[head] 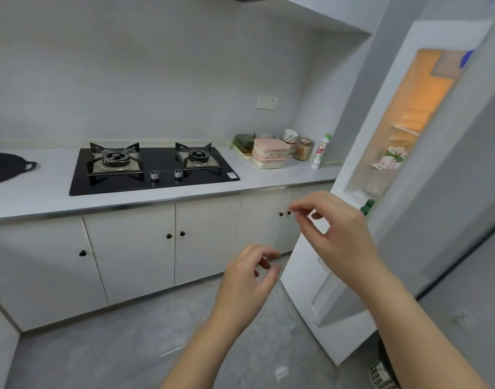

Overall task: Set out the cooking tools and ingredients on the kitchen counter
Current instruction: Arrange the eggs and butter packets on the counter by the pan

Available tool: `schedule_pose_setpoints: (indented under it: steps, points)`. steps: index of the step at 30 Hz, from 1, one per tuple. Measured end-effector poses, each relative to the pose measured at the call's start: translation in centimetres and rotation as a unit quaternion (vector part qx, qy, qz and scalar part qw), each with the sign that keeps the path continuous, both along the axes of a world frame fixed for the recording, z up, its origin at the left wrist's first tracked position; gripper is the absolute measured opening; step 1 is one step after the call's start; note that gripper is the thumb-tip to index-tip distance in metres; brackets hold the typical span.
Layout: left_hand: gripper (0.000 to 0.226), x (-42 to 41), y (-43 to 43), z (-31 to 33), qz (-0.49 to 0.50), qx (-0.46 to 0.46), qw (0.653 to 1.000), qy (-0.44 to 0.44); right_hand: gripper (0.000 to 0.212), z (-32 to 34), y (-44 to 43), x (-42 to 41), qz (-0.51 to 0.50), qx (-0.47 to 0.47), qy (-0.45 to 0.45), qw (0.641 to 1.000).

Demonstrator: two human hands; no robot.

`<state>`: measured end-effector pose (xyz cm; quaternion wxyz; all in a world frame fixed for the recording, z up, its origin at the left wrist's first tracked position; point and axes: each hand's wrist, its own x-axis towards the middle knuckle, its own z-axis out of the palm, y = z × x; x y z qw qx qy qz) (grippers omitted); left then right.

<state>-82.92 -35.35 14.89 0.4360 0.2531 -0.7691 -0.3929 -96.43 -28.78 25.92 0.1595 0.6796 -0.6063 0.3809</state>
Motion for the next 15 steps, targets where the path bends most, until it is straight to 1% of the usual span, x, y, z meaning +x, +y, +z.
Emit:
schedule_pose_setpoints:
  steps: [5, 8, 12, 15]
  points:
    - [0.011, -3.8, 3.2, 3.9, -0.039, -0.032, 0.999, 0.012, 0.015, 3.4, 3.6, -3.9, -0.002, -0.001, 0.090, 0.996]
    - [0.011, -6.5, 3.8, 6.3, -0.065, -0.072, 0.995, 0.013, 0.014, 5.4, 5.3, -6.0, -0.026, -0.007, 0.166, 0.986]
    - [0.012, -10.2, 3.8, 8.8, -0.082, -0.097, 0.992, 0.004, 0.016, 8.1, 6.6, -9.0, -0.069, 0.000, 0.272, 0.960]
    - [0.015, -12.8, 3.8, 10.3, -0.085, -0.111, 0.990, -0.001, 0.015, 10.2, 7.0, -11.4, -0.093, -0.007, 0.382, 0.919]
